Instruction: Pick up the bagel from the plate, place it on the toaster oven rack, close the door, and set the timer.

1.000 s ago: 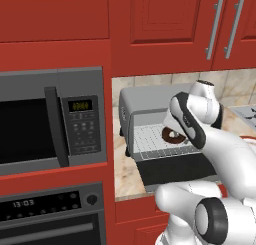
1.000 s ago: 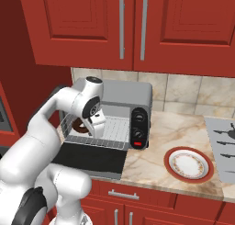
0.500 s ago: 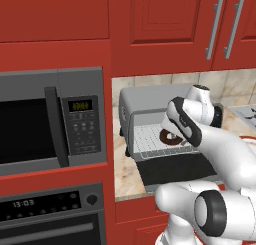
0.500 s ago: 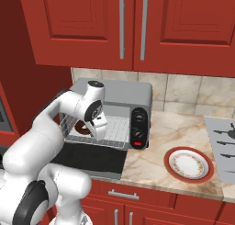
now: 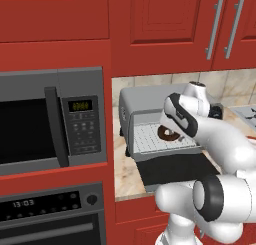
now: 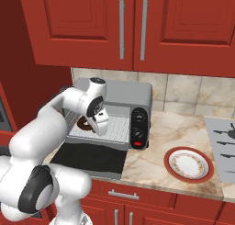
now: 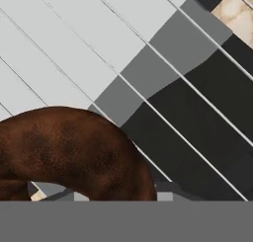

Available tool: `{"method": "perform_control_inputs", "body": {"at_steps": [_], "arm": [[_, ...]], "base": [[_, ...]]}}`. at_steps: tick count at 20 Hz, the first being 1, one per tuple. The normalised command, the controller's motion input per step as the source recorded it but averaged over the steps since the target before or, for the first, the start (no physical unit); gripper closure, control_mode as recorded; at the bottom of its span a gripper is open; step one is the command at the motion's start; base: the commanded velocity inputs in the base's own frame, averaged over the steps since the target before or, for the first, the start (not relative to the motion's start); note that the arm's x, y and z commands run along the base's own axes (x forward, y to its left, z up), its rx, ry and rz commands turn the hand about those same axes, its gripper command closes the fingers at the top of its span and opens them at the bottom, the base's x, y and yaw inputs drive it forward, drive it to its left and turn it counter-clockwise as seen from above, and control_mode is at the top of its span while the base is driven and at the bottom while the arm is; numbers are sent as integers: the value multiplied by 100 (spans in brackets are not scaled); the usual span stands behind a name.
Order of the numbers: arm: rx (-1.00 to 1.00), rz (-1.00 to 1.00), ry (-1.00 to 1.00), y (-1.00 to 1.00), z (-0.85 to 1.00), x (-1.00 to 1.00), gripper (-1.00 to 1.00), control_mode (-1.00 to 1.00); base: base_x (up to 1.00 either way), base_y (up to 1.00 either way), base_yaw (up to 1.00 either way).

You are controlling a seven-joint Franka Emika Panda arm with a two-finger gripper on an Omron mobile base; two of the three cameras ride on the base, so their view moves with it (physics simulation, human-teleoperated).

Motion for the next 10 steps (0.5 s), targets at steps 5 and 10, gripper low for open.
{"method": "perform_control_inputs", "body": {"at_steps": [5, 10], "arm": [[3, 0, -4, 0, 0, 0, -100, -100], [6, 0, -7, -2, 6, -2, -100, -100]], "base": [[0, 0, 0], [0, 0, 0]]}}
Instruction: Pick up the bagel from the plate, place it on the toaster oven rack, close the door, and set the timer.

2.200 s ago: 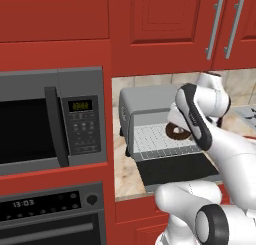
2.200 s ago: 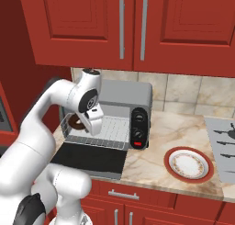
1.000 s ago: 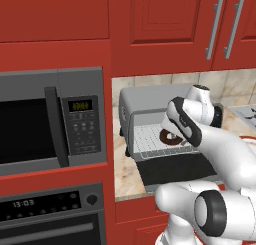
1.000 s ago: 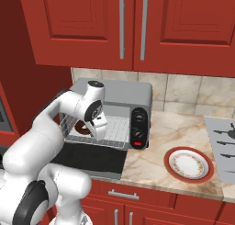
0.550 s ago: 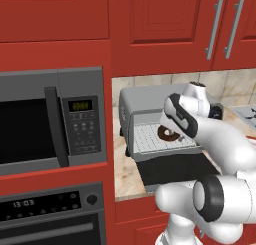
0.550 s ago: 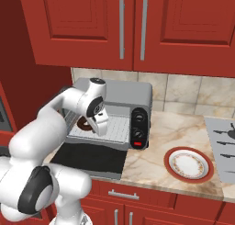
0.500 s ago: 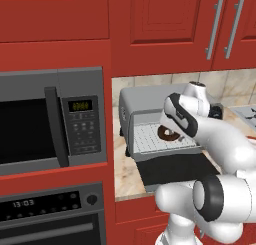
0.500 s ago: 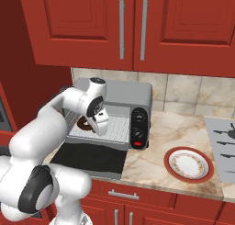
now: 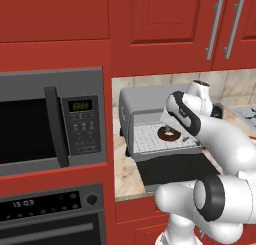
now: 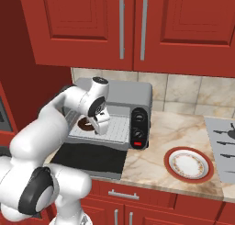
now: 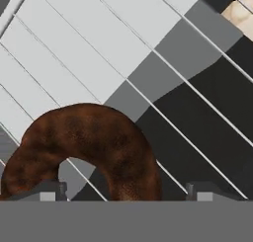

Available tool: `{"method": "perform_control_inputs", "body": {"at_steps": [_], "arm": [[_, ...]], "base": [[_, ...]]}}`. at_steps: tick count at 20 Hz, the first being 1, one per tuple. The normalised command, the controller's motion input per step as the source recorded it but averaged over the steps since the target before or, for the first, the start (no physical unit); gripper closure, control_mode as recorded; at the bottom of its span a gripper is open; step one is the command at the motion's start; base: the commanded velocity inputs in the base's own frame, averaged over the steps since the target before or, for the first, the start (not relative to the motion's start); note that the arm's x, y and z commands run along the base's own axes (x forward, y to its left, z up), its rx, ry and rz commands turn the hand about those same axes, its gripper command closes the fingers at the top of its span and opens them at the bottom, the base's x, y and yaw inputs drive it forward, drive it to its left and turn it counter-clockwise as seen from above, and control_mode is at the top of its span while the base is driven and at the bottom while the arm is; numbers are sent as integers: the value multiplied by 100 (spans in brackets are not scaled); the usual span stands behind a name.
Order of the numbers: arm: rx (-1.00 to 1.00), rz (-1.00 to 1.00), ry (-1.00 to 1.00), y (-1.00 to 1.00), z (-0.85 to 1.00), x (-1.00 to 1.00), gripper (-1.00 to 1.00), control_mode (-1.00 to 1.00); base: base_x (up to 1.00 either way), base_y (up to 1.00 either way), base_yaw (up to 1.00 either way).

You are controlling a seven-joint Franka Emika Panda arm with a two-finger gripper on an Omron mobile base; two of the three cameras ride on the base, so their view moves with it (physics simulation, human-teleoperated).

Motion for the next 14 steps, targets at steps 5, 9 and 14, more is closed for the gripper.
{"method": "perform_control_inputs", "body": {"at_steps": [5, 9, 14], "arm": [[8, 3, -3, -9, 67, -41, -100, -100], [-2, 29, 12, -2, 76, -63, -100, -100], [-16, 54, 10, 0, 2, -86, -100, -100]], "base": [[0, 0, 0], [0, 0, 0], [0, 0, 0]]}}
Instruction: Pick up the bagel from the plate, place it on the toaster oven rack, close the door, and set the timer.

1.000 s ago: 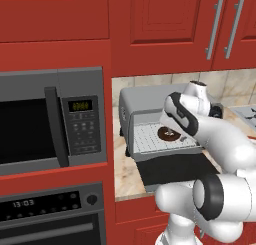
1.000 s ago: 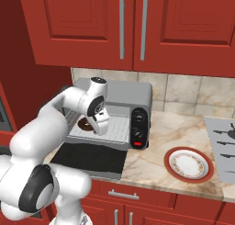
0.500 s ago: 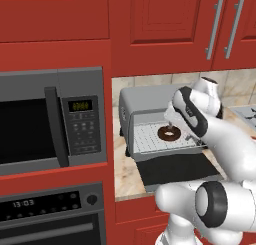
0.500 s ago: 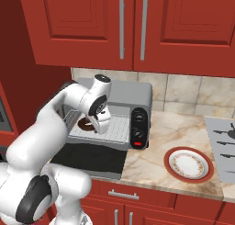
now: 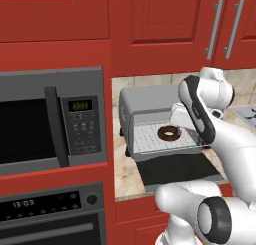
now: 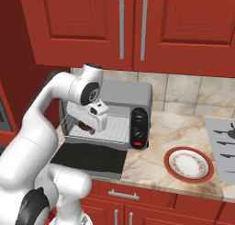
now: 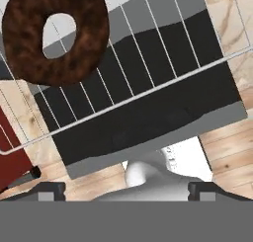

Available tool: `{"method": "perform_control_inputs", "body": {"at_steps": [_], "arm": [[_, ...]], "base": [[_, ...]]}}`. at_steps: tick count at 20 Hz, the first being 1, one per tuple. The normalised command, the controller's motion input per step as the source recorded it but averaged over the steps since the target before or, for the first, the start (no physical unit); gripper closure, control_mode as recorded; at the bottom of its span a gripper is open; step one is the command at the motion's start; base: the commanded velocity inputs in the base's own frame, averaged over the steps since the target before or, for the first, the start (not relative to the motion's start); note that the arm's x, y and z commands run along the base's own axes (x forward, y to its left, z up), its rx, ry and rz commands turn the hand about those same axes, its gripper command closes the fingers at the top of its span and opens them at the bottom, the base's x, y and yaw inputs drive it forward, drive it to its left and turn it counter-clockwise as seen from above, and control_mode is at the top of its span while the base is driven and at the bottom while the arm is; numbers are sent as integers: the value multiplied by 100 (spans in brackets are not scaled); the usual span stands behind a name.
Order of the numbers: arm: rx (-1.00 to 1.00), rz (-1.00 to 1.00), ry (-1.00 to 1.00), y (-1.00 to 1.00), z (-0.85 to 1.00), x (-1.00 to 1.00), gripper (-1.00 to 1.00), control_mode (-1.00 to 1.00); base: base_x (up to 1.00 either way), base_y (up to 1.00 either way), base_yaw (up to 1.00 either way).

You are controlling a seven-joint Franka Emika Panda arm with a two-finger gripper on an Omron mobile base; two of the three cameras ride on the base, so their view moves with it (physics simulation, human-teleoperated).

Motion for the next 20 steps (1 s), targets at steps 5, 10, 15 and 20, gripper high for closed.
{"method": "perform_control_inputs", "body": {"at_steps": [5, 10, 15, 20], "arm": [[-9, 28, 0, 15, -28, -83, -100, -100], [-3, 23, -1, 11, -21, -66, -100, -100], [0, 20, -5, 1, -3, -29, -100, -100], [0, 1, 0, 0, -11, 9, -100, -100]], "base": [[0, 0, 0], [0, 0, 0], [0, 0, 0], [0, 0, 0]]}}
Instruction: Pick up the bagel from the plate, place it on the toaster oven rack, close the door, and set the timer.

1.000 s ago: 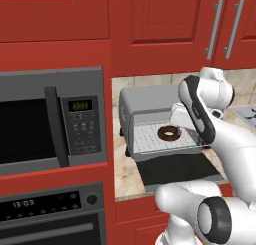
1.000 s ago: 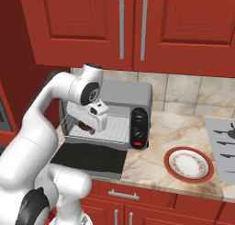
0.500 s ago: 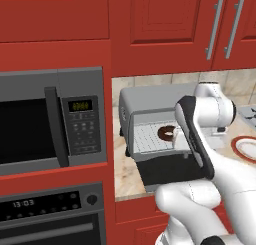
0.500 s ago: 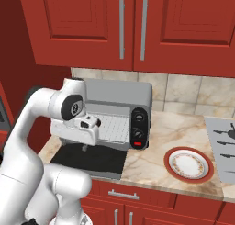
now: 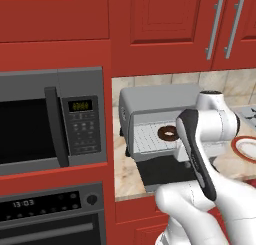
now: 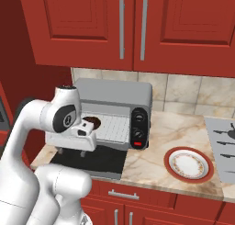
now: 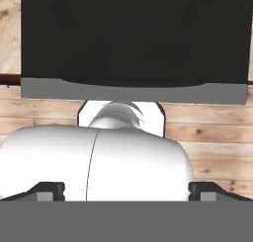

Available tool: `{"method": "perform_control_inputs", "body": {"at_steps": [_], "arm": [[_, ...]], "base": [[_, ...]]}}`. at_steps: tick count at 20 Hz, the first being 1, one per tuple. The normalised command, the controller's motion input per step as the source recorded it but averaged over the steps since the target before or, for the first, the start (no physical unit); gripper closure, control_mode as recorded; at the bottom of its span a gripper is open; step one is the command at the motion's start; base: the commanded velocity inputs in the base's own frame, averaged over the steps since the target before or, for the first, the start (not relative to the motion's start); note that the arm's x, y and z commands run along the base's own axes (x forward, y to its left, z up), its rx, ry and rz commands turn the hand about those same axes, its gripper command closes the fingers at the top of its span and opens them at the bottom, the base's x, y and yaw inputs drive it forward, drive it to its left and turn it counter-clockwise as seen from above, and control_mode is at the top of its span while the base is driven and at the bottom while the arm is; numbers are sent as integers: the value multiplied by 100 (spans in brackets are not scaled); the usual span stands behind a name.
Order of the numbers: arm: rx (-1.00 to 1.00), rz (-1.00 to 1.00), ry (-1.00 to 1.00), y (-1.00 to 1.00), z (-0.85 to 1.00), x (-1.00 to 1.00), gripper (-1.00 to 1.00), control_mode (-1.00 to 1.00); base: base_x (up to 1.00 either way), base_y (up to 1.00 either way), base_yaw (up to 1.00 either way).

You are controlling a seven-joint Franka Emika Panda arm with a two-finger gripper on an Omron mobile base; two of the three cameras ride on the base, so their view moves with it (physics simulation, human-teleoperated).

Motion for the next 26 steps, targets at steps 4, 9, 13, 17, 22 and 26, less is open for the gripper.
{"method": "perform_control_inputs", "body": {"at_steps": [4, 9, 13, 17, 22, 26], "arm": [[0, 0, 0, 0, -10, 45, -100, -100], [0, 0, -1, 0, -11, 43, -100, -100], [0, 0, -3, 0, -13, 27, -100, -100], [0, 0, -2, 0, -18, 23, -100, -100], [0, 0, -4, 0, -20, 20, -100, -100], [0, 0, -7, 0, -16, 29, -100, -100]], "base": [[0, 0, 0], [0, 0, 0], [0, 0, 0], [0, 0, 0], [0, 0, 0], [0, 0, 0]]}}
